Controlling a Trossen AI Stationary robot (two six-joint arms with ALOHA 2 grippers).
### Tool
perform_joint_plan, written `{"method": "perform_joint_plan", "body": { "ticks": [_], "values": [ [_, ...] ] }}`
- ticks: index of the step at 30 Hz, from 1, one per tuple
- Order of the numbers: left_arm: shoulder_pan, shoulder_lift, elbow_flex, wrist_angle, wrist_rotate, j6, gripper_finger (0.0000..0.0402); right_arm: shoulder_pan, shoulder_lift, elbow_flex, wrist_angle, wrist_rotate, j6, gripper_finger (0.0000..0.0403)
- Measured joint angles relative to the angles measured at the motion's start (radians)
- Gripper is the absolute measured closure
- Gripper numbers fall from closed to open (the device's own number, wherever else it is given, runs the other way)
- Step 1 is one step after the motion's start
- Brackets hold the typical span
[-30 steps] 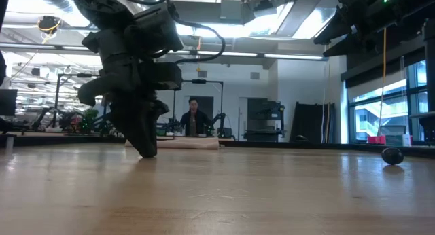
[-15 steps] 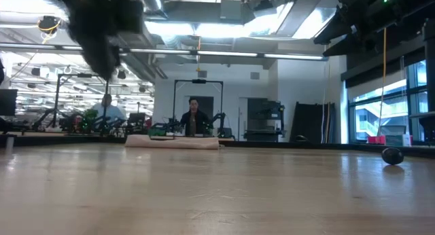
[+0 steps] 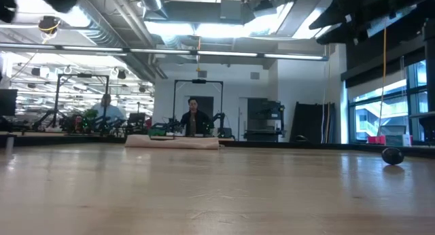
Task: Pick and placing Produce into tupperware
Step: Put the blackberry into the transparent bin, then put the black cherry into the transparent bin
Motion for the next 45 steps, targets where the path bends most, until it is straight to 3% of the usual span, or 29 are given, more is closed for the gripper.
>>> {"method": "perform_joint_plan", "body": {
  "ticks": [8,14,17,25,30,35,45],
  "values": [
    [-0.161,0.061,-0.042,0.068,-0.02,-0.195,0.0306,0.0,0.0,0.0,0.028,0.0,-0.031,0.0135],
    [-0.227,0.146,-0.045,0.068,-0.044,-0.249,0.0309,0.0,0.0,0.0,0.028,0.0,-0.057,0.0135],
    [-0.234,0.186,-0.045,0.069,-0.085,-0.25,0.0315,0.0,0.0,0.0,0.028,0.0,-0.062,0.0135],
    [-0.234,0.292,-0.046,0.079,-0.088,-0.223,0.0289,0.0,0.0,0.0,0.027,0.0,-0.083,0.0135],
    [-0.234,0.34,-0.046,0.089,-0.088,-0.179,0.0296,0.001,0.0,0.0,0.027,-0.001,-0.083,0.0135],
    [-0.234,0.349,-0.046,0.089,-0.088,-0.167,0.03,0.0,0.0,0.0,0.026,-0.002,-0.083,0.0135],
    [-0.24,0.349,-0.046,0.088,-0.095,-0.141,0.0261,0.0,0.0,0.0,0.026,-0.002,-0.106,0.0135]
  ]
}}
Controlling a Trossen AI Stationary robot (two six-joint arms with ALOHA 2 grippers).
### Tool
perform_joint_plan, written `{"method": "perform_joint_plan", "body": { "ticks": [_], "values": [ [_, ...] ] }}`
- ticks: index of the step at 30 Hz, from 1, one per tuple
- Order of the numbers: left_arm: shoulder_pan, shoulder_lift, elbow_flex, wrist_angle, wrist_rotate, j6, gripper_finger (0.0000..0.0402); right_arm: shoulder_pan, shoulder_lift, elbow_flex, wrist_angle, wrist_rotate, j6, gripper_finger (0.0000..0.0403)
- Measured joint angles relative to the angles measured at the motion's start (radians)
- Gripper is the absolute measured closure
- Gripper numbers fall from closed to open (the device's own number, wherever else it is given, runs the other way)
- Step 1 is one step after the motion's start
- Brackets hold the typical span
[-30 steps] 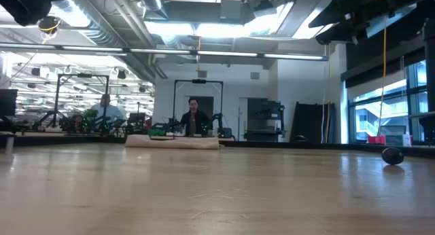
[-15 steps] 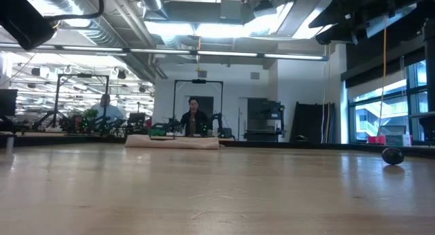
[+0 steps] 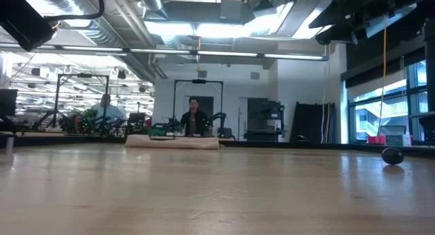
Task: Pick and placing Produce into tupperware
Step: Put the black cherry into the transparent bin
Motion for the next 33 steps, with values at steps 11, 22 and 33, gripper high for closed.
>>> {"method": "perform_joint_plan", "body": {
  "ticks": [11,22,33],
  "values": [
    [-0.006,-0.108,0.089,-0.073,-0.091,-0.016,0.0253,0.0,0.0,0.0,0.0,-0.012,0.001,0.0135],
    [-0.003,-0.37,0.349,0.074,-0.952,0.38,0.0269,0.0,0.058,0.16,-0.253,-0.16,0.041,0.0135],
    [0.252,-0.512,0.269,0.545,-0.684,1.077,0.0283,0.0,0.401,0.429,-0.838,-0.339,0.429,0.0135]
  ]
}}
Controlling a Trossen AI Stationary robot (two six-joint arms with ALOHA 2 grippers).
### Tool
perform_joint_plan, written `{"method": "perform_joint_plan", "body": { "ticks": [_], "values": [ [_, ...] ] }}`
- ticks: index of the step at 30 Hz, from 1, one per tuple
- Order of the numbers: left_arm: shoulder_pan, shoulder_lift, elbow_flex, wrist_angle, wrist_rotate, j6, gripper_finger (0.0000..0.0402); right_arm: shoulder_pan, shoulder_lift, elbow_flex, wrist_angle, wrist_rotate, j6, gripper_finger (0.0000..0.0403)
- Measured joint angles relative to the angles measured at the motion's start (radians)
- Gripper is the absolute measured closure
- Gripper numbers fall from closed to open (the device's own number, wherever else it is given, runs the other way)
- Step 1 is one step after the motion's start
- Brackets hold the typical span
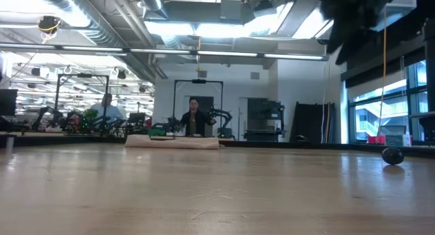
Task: Pick and placing Produce into tupperware
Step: Put the black cherry into the transparent bin
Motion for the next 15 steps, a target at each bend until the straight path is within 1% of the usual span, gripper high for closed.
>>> {"method": "perform_joint_plan", "body": {
  "ticks": [3,6,10,15],
  "values": [
    [0.094,-0.032,-0.098,0.089,0.138,0.056,0.0287,0.002,0.07,0.008,-0.019,-0.003,0.047,0.0135],
    [0.166,-0.075,-0.232,0.181,0.226,0.072,0.0292,0.012,0.121,0.008,-0.019,-0.027,0.053,0.0135],
    [0.216,-0.171,-0.433,0.354,0.271,0.072,0.0297,0.037,0.164,0.008,-0.019,-0.028,0.048,0.0135],
    [0.235,-0.308,-0.668,0.57,0.274,0.069,0.0305,0.069,0.183,0.008,-0.019,-0.026,0.042,0.0135]
  ]
}}
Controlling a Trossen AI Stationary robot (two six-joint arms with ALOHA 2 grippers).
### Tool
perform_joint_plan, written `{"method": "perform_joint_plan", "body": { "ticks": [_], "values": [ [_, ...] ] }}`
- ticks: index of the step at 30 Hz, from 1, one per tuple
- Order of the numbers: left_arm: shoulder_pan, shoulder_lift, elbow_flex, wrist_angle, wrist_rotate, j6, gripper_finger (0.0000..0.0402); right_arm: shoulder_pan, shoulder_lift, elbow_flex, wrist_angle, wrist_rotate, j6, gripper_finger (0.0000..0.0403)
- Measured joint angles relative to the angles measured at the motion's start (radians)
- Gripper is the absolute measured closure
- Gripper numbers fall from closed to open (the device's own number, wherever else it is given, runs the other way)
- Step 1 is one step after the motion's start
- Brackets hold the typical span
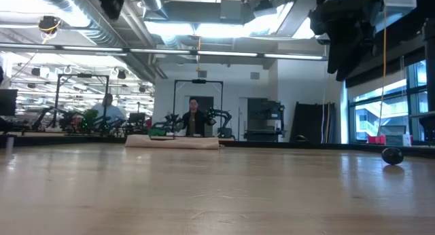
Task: Pick and placing Produce into tupperware
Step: Put the black cherry into the transparent bin
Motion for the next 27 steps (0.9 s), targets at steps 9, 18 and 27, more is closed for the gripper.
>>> {"method": "perform_joint_plan", "body": {
  "ticks": [9,18,27],
  "values": [
    [0.003,-0.131,-0.272,0.229,-0.083,-0.032,0.0319,0.025,0.0,-0.066,0.02,-0.008,0.173,0.0135],
    [0.003,-0.126,-0.307,0.26,-0.106,-0.08,0.0333,0.106,0.0,-0.181,0.114,-0.106,0.26,0.0135],
    [0.003,-0.126,-0.307,0.259,-0.146,-0.074,0.0348,0.215,0.001,-0.284,0.195,-0.133,0.216,0.0135]
  ]
}}
